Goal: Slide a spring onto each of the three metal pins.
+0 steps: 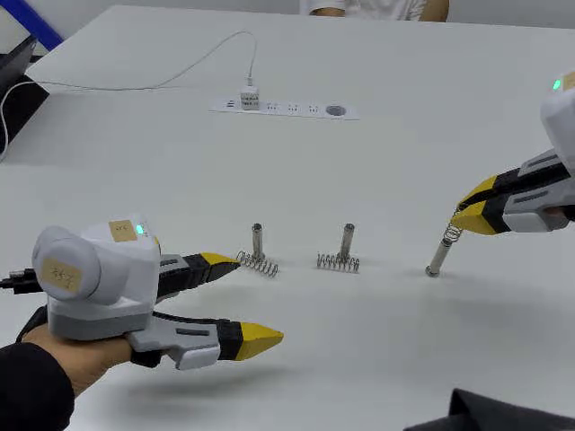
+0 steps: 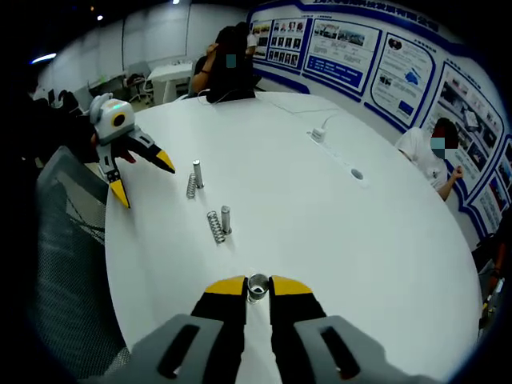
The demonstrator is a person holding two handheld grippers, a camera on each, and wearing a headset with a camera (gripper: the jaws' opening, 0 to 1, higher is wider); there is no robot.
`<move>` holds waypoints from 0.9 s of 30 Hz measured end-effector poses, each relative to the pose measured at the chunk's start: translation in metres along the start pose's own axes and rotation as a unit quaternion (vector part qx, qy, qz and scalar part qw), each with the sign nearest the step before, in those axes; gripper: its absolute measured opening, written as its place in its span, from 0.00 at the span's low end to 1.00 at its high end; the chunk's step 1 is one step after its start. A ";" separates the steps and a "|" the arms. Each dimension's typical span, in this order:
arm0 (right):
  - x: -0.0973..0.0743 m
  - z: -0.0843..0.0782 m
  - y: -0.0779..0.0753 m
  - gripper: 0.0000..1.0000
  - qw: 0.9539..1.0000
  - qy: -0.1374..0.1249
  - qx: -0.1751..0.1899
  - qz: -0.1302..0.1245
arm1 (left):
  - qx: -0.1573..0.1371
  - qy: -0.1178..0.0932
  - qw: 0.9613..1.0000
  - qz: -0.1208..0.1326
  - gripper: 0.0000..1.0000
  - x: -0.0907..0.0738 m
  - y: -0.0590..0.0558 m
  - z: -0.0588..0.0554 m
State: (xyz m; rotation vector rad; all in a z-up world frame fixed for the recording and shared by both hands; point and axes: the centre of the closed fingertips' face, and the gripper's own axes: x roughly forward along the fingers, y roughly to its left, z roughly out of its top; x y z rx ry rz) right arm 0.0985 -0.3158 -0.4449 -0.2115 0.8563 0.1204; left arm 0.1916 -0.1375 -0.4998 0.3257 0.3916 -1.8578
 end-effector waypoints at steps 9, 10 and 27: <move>0.005 -0.003 -0.002 0.12 1.000 0.001 0.008 0.002 | -0.004 0.000 1.000 0.002 0.66 0.000 0.001 -0.001; 0.006 -0.003 -0.002 0.12 1.000 0.002 0.007 0.002 | -0.004 0.000 1.000 0.002 0.65 0.000 0.001 -0.001; 0.022 -0.016 0.000 0.12 1.000 0.011 0.018 0.008 | -0.006 0.001 1.000 0.002 0.64 -0.001 0.001 -0.001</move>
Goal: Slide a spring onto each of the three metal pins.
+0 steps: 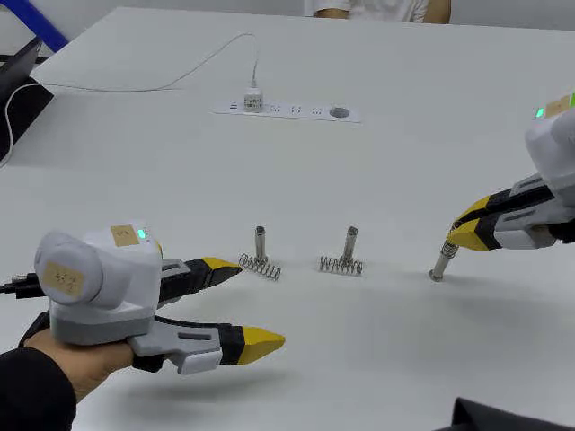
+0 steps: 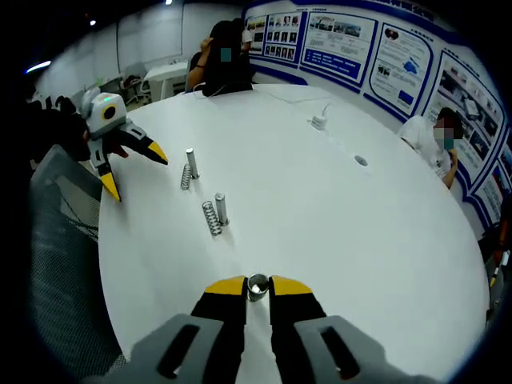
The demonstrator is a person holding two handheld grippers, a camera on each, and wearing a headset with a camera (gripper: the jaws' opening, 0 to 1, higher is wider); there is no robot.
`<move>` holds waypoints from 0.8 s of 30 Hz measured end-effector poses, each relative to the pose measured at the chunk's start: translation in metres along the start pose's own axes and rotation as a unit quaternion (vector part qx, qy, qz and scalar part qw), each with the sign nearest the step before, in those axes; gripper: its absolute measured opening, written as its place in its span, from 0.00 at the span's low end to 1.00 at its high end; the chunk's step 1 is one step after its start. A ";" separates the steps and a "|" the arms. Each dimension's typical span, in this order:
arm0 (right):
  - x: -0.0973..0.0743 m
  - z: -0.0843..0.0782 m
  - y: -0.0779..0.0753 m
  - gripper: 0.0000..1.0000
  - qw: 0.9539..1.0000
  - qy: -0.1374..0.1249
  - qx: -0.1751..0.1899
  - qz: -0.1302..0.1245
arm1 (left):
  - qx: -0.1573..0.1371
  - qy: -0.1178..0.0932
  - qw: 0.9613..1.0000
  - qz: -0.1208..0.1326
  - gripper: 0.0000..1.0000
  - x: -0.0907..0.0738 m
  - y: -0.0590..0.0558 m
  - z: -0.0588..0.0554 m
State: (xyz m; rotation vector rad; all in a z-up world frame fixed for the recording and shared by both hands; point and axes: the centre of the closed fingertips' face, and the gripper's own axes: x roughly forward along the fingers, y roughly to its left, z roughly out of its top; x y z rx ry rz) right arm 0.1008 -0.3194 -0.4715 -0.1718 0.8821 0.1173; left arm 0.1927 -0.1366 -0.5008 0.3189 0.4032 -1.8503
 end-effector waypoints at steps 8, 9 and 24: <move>0.008 -0.004 0.001 0.12 1.000 0.002 0.008 0.003 | -0.001 0.001 1.000 0.000 0.64 0.000 0.000 -0.001; 0.010 -0.005 0.001 0.12 1.000 0.003 0.010 0.004 | -0.001 0.001 1.000 0.001 0.64 0.000 0.001 -0.001; 0.021 -0.017 0.005 0.12 1.000 0.008 0.027 0.011 | -0.003 0.000 1.000 0.004 0.64 -0.001 0.001 -0.002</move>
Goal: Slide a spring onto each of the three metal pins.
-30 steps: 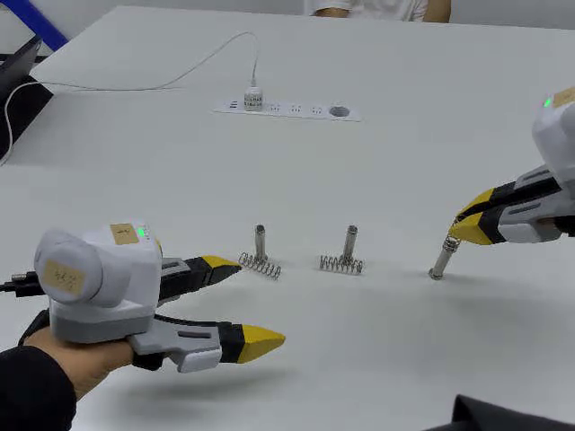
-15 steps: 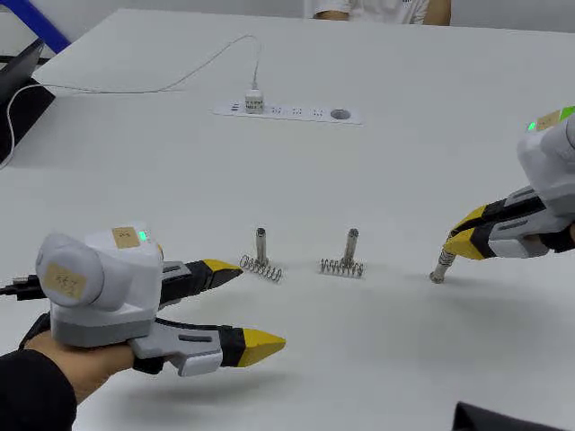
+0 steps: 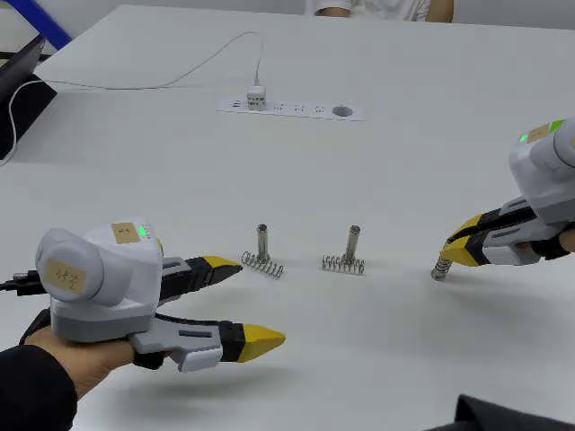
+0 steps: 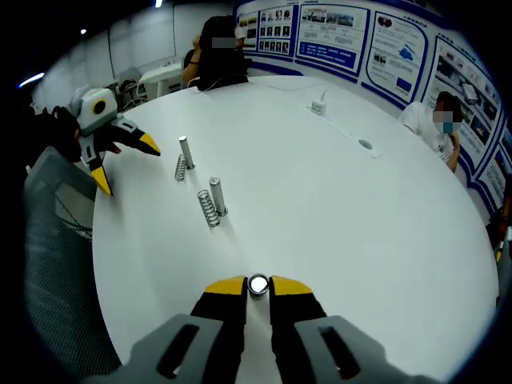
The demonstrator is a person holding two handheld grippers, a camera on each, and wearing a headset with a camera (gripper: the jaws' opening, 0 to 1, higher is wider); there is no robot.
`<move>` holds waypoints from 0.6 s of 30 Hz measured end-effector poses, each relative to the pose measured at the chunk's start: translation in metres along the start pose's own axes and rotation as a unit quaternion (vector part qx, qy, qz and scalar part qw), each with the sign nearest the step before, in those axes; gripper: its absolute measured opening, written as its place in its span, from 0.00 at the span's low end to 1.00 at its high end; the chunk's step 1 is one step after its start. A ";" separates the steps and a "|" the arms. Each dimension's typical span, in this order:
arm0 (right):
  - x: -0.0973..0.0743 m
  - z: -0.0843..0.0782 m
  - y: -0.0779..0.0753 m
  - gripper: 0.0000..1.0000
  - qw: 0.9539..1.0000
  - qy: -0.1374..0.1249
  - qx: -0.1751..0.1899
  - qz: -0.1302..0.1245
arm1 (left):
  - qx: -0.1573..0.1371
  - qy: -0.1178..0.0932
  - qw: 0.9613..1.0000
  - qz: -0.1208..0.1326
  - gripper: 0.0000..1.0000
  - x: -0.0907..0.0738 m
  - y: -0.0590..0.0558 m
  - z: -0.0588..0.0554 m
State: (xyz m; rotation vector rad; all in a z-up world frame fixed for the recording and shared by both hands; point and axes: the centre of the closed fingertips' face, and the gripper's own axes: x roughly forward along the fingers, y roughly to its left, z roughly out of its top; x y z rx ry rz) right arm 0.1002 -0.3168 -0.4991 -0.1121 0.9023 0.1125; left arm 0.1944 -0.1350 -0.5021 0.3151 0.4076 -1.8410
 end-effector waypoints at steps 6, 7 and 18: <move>0.005 -0.004 0.001 0.12 1.000 0.005 0.001 0.001 | -0.001 0.000 1.000 0.002 0.64 -0.001 0.001 -0.001; 0.005 -0.004 0.001 0.12 1.000 0.006 0.001 0.001 | -0.001 0.000 1.000 0.002 0.64 -0.001 0.001 -0.001; 0.006 -0.005 0.001 0.14 1.000 0.002 0.003 0.001 | -0.002 0.000 1.000 0.002 0.64 -0.001 0.001 -0.001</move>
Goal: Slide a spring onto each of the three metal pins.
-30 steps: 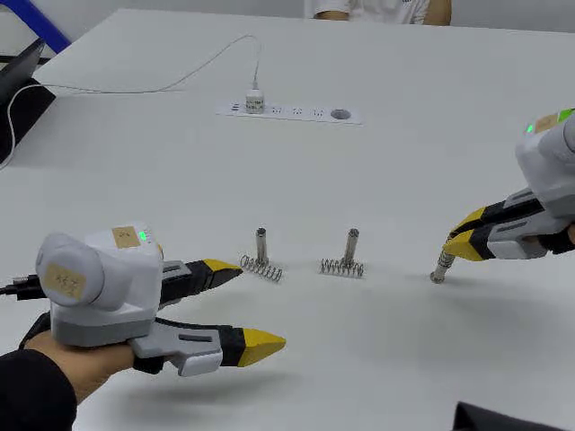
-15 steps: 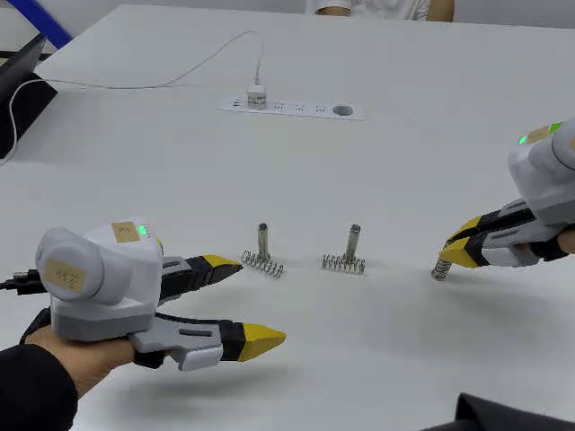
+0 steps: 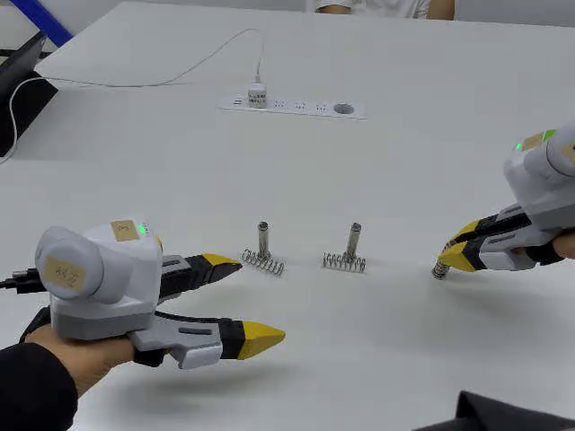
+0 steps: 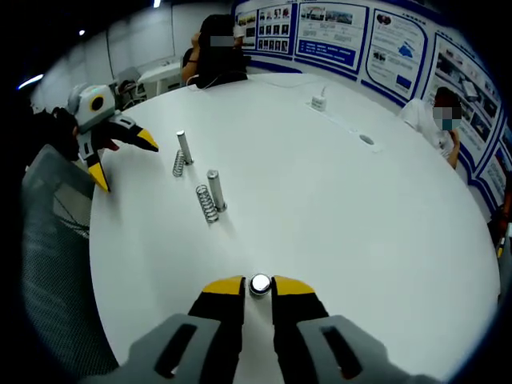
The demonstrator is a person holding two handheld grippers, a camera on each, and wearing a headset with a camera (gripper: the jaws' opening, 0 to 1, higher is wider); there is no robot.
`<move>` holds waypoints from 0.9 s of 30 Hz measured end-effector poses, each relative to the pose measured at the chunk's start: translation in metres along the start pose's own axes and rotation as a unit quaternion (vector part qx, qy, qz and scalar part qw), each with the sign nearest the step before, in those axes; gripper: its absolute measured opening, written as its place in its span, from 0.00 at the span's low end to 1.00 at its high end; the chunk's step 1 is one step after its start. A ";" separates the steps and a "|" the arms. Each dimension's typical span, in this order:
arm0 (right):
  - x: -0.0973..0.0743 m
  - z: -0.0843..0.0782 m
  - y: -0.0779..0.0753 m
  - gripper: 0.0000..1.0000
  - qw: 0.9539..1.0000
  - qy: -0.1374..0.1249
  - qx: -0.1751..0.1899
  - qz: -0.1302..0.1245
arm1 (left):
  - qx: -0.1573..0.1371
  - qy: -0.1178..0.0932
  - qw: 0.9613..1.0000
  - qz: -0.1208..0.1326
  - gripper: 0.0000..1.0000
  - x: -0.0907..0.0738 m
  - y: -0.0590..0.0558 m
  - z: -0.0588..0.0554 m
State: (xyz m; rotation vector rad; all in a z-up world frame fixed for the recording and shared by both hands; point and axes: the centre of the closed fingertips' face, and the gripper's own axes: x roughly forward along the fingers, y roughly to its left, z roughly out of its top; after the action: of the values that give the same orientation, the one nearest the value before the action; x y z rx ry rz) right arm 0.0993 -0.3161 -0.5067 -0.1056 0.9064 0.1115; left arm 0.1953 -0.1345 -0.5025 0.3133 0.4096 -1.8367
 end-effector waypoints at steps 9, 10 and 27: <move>-0.006 0.007 0.002 0.19 1.000 -0.009 -0.010 -0.003 | 0.000 -0.001 1.000 -0.001 0.64 0.001 0.000 0.001; -0.007 0.008 0.002 0.20 1.000 -0.009 -0.012 -0.004 | 0.000 -0.001 1.000 -0.001 0.64 0.001 0.000 0.001; 0.004 0.039 0.030 0.21 0.997 -0.025 -0.067 0.027 | 0.001 -0.001 1.000 -0.001 0.63 0.001 0.000 0.002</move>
State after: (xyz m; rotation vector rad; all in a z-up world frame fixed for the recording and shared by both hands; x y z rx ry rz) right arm 0.1283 -0.2808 -0.4872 -0.2029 0.8508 0.2238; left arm 0.1946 -0.1357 -0.5009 0.3127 0.4058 -1.8395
